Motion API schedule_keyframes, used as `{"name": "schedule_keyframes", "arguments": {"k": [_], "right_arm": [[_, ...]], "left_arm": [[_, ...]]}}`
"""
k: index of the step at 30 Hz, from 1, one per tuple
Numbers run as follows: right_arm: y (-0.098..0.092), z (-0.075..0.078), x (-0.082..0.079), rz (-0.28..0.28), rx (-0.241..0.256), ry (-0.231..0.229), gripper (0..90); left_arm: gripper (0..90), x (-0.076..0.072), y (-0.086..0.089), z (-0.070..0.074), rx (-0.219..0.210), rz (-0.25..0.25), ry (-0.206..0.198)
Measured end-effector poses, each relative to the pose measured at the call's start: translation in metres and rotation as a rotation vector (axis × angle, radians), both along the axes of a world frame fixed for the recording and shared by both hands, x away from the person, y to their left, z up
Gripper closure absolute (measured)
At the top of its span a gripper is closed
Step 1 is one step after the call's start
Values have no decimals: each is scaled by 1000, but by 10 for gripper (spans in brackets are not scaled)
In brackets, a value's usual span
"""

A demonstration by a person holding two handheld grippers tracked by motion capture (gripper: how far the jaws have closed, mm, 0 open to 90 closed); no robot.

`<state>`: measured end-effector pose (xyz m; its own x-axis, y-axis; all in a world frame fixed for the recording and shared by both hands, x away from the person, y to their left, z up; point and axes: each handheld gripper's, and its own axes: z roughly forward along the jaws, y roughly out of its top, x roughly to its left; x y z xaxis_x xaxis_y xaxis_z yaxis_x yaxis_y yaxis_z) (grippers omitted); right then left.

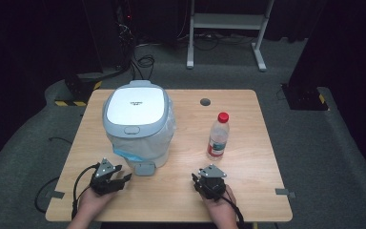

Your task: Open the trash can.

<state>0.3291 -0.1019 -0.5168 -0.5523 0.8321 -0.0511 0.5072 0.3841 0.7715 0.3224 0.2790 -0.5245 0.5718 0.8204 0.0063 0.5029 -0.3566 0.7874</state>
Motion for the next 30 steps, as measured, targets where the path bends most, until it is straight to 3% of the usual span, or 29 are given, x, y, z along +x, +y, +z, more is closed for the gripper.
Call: {"name": "schedule_keyframes", "arguments": {"k": [2,4,5,9,14,17,23,30], "right_arm": [[-7,-4,3,-18,-11,8,602],[-10,-7,6,-44,-6,52,592],[-11,-7,8,-54,17,64,591],[-10,-7,10,-70,25,68,590],[-7,-7,10,-67,8,60,576],[-6,-8,10,-70,8,60,576],[-5,-7,10,-68,6,60,576],[-5,-8,11,-68,6,58,577]], "left_arm": [[415,-3,-1,2,-18,-4,-15],[421,-5,-3,6,-25,-9,-36],[437,-6,-4,9,-37,-14,-41],[458,-13,-12,19,-83,-38,-87],[441,-13,-27,23,-78,-71,-110],[528,-11,-38,24,-88,-82,-82],[652,-10,-58,25,-33,-47,-153],[679,1,-58,13,-104,-31,-61]]}}
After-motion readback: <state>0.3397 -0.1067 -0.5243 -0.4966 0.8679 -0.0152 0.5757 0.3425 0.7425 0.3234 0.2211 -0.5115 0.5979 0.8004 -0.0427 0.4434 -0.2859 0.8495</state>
